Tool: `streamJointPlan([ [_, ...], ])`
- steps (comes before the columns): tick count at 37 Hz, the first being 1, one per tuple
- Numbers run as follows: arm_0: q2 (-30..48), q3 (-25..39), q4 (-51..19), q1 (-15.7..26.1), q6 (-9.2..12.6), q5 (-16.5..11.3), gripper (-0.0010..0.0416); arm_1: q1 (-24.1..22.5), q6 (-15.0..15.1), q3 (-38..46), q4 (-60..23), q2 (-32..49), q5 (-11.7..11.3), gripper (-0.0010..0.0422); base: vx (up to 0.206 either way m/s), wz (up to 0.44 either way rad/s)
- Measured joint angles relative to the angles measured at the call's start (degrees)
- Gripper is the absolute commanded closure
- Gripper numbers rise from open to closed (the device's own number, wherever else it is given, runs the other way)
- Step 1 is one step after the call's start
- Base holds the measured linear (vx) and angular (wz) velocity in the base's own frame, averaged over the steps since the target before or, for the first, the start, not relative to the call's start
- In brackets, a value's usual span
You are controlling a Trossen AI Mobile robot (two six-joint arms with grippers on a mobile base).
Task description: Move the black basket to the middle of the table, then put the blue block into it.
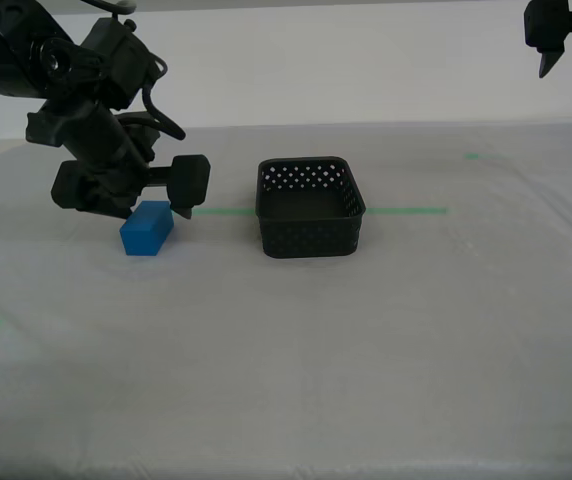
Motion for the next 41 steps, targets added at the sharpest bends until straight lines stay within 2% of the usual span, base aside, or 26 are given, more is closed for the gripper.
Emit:
streamJointPlan([
  [14,0.00,0.00,0.00,0.00,0.00,-0.02,0.0012,-0.07,0.02,-0.39,0.13,0.00,-0.48,0.0012,0.000,0.000],
  [25,0.00,0.00,0.00,0.02,0.00,-0.02,0.0012,-0.87,-0.13,-4.22,4.00,0.00,-0.59,0.0011,0.000,0.000],
  [41,0.00,0.00,0.00,0.00,0.00,0.00,0.0012,-0.87,-0.15,-4.50,5.44,0.00,-0.76,0.0012,0.000,0.000],
])
